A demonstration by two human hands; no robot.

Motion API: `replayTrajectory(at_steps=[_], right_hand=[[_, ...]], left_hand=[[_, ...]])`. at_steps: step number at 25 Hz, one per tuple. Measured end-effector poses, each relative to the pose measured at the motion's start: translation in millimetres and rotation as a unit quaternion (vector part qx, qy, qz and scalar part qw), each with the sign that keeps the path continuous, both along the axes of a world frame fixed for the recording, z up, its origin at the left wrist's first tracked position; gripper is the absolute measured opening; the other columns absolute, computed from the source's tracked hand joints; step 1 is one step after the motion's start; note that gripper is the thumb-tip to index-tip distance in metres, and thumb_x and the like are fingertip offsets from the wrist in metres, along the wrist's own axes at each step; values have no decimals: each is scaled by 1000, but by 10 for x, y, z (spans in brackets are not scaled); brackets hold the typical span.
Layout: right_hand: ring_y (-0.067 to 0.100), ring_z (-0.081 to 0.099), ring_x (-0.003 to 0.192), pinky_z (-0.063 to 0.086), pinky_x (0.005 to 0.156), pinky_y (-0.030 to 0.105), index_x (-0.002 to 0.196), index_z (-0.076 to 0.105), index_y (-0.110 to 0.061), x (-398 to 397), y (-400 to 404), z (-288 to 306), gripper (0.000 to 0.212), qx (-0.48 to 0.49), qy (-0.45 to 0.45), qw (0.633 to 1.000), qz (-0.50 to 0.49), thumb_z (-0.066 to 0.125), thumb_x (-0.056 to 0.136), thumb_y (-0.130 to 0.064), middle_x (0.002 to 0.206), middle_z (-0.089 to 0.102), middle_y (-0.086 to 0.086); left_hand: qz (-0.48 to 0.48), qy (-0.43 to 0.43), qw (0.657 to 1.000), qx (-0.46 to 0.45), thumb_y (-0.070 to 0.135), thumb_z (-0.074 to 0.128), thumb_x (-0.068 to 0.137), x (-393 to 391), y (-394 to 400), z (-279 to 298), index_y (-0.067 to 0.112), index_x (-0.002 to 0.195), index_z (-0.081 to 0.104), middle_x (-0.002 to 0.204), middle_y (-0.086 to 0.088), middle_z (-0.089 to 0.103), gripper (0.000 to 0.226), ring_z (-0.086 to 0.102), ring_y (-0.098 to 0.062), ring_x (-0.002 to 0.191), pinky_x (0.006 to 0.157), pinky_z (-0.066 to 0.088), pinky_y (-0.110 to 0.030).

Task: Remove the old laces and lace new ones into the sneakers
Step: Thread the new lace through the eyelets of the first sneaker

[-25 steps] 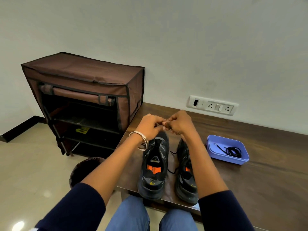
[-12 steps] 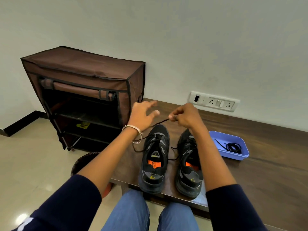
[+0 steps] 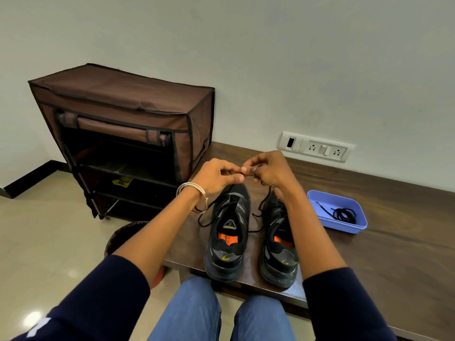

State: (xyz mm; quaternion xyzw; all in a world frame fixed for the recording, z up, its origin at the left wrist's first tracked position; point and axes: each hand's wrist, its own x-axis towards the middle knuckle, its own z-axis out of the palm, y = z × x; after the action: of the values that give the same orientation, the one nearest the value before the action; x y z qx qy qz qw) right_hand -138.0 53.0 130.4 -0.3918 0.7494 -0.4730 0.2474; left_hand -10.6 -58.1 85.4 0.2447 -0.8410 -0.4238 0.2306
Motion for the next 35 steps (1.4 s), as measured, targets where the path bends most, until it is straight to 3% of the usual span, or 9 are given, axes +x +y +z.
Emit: replayTrajectory(at_steps=[2, 5, 9, 13, 17, 22, 26, 30, 35], right_hand=[[10, 51, 49, 36, 41, 14, 81, 70, -9, 45, -44, -19, 7, 5, -10, 1000, 14, 77, 80, -10, 68, 67, 4], [9, 49, 50, 36, 45, 19, 86, 71, -5, -109, 74, -54, 6, 14, -52, 999, 2, 74, 82, -8, 73, 70, 7], [5, 45, 45, 35, 40, 15, 85, 73, -5, -409, 292, -188, 4, 43, -48, 994, -92, 73, 84, -8, 78, 73, 10], [-2, 44, 37, 33, 39, 14, 82, 73, -7, -256, 157, -243, 3, 3, -45, 993, -106, 74, 83, -10, 75, 71, 8], [5, 48, 42, 36, 40, 20, 87, 74, -5, 3, -157, -286, 6, 21, -30, 998, -47, 69, 86, -4, 72, 70, 11], [10, 52, 49, 42, 44, 20, 86, 70, -1, -48, -71, -303, 6, 8, -106, 994, -25, 65, 87, 3, 68, 67, 10], [8, 52, 49, 44, 45, 18, 81, 71, -3, -187, 32, -424, 12, 15, -86, 993, -77, 64, 89, 1, 75, 69, 13], [14, 63, 59, 55, 53, 19, 94, 68, 3, -102, -96, -411, 18, 45, -41, 998, -27, 51, 95, 7, 80, 68, 18], [21, 67, 52, 57, 49, 26, 73, 66, -3, -74, -247, -426, 16, 0, -41, 994, -99, 64, 89, 0, 70, 69, 19]], left_hand=[[28, 0, 999, -29, 23, 76, 79, -31, 54, 42, 13, 86, 77, 78, -13, 68, 12, 52, -8, 68, 66, 41, -19], [155, 24, 988, -18, 24, 74, 81, 88, -58, 66, 14, 89, 77, 81, -2, 71, 13, 59, -8, 77, 68, 40, -9], [407, 26, 910, 77, 26, 71, 84, 354, -359, -114, 11, 97, 76, 94, -7, 70, 20, 62, -21, 95, 86, 47, -26], [262, 27, 963, -64, 45, 70, 76, 271, -295, -188, 19, 119, 67, 113, -5, 66, 50, 58, -25, 108, 98, 45, -38], [51, 29, 996, -74, 27, 71, 84, -31, 51, -39, 19, 119, 67, 110, 1, 71, 36, 63, -10, 106, 98, 46, -24], [54, 24, 998, -11, 12, 74, 80, 14, -29, -79, 16, 101, 75, 86, -4, 74, 21, 69, -15, 77, 72, 51, -9], [182, 17, 982, -35, 11, 73, 82, 130, -124, -229, 15, 96, 76, 88, -2, 72, 15, 63, -8, 82, 85, 50, -17], [80, -39, 988, -126, 23, 73, 81, -3, -34, -202, 21, 121, 66, 114, -3, 68, 41, 58, -16, 111, 102, 42, -34], [62, 15, 998, -27, 7, 72, 81, -261, 26, -215, 15, 103, 74, 86, -6, 75, 23, 71, -13, 82, 86, 54, -25]])
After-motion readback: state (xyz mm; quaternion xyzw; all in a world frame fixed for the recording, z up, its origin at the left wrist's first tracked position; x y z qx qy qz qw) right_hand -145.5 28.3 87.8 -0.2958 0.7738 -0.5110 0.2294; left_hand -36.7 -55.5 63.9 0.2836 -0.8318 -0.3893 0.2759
